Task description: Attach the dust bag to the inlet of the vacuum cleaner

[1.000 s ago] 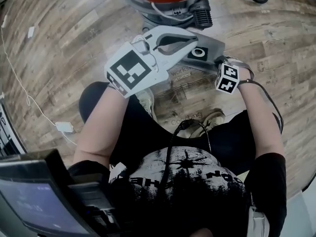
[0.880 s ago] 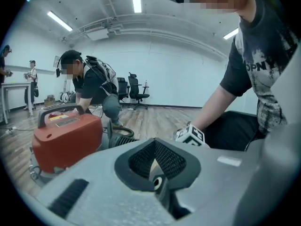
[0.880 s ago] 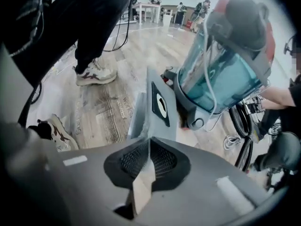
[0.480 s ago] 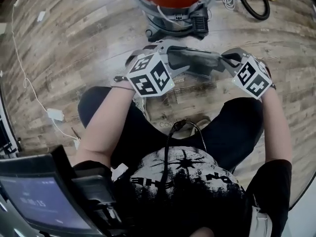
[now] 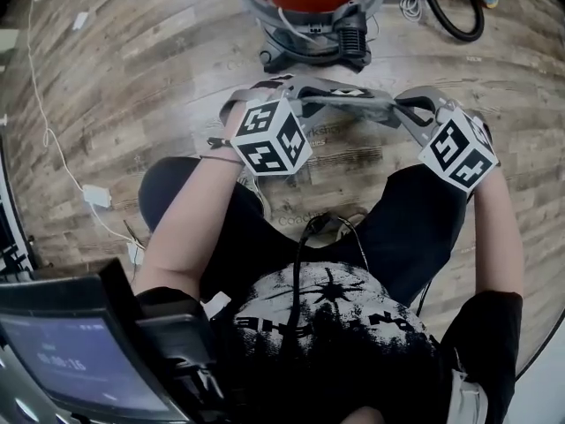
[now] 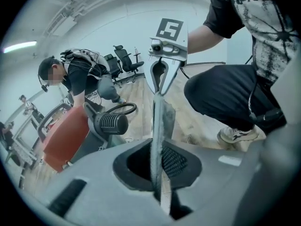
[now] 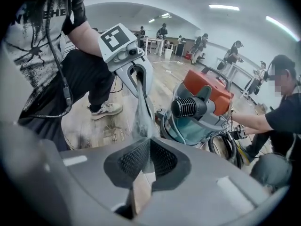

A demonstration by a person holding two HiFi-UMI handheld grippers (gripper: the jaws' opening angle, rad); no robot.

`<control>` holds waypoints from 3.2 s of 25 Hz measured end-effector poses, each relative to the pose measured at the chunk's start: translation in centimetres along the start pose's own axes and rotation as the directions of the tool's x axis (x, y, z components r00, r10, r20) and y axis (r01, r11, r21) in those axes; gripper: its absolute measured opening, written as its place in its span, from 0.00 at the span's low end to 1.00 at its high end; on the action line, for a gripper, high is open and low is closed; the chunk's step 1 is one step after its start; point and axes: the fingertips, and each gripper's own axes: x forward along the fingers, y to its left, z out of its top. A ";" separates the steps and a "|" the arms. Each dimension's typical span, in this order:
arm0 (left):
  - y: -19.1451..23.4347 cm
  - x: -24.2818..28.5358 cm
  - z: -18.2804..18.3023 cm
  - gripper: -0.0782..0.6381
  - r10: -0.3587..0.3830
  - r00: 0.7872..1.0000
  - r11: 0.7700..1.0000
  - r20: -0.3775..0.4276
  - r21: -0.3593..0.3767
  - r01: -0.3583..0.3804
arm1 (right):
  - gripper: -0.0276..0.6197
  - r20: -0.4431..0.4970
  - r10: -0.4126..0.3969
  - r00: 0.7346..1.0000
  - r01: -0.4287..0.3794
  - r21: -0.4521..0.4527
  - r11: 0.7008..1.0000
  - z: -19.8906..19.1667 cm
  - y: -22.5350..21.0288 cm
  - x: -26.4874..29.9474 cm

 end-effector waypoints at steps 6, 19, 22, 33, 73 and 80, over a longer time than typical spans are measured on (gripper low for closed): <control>1.0 -1.4 0.8 0.15 0.020 1.000 1.000 0.010 -0.024 -0.019 | 0.30 0.111 0.012 0.994 -0.016 0.035 0.999 2.3 -0.2 -1.9; 3.7 -2.7 3.8 0.15 0.000 1.000 0.996 0.029 0.090 -0.003 | 0.09 0.007 -0.141 0.990 0.140 -0.171 0.975 5.3 -2.6 -0.1; 4.7 -2.5 3.6 0.15 0.025 0.999 0.996 0.030 0.081 -0.027 | 0.09 -0.005 -0.172 0.985 0.169 -0.166 0.972 5.5 -3.9 0.1; 6.2 -1.1 1.9 0.15 0.058 0.997 0.998 0.047 0.012 -0.058 | 0.10 -0.064 -0.191 0.980 0.183 -0.118 0.976 5.2 -5.9 2.5; 9.4 2.5 0.2 0.15 -0.030 0.999 0.999 0.029 0.024 0.029 | 0.10 -0.170 -0.220 0.961 0.197 -0.142 0.970 5.2 -9.1 3.9; 8.9 1.4 4.3 0.15 -0.008 0.993 0.997 0.115 0.082 -0.002 | 0.11 -0.155 -0.245 0.957 0.253 0.028 0.967 2.4 -9.7 4.8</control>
